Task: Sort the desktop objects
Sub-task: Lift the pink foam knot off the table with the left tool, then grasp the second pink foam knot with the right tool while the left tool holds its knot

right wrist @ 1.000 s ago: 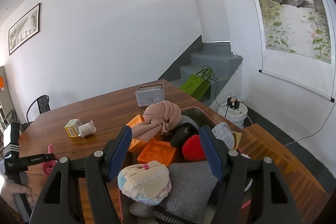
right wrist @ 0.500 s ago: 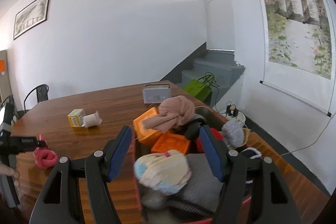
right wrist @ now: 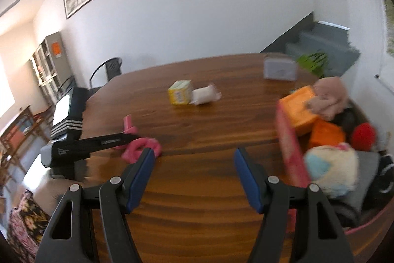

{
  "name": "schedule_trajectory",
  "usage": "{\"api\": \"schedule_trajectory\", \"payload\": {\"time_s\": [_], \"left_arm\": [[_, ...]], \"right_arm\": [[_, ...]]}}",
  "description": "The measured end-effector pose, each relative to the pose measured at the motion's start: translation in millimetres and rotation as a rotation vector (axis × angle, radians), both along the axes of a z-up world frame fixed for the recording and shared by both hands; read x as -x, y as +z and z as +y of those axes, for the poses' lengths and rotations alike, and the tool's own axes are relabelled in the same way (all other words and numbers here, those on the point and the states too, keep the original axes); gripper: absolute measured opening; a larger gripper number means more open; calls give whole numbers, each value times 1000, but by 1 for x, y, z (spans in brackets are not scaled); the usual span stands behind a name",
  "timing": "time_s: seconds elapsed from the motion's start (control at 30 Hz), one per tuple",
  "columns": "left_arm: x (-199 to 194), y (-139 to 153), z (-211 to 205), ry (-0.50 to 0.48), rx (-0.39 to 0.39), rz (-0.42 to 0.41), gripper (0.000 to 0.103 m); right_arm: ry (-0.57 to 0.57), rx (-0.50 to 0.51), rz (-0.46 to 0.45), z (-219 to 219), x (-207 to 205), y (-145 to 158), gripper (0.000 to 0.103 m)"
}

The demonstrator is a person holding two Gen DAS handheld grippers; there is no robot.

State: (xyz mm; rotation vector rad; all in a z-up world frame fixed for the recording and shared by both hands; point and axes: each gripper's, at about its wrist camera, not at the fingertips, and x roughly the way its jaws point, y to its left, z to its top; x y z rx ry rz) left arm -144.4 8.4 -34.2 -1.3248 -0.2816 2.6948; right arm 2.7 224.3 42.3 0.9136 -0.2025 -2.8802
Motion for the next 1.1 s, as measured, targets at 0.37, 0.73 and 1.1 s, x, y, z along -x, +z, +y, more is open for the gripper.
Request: {"api": "schedule_trajectory", "payload": {"time_s": [0.37,0.73,1.1], "left_arm": [[-15,35,-27,62,-56,126,45],[-19,45,-47,103,-95,144,45],[-19,44,-45,104,-94,142,45]], "right_arm": [[84,-5,-108,-38,34,-27,71],[175,74,-282,-86,90,-61,71],[108,83,-315,-92,135,-79,71]]}}
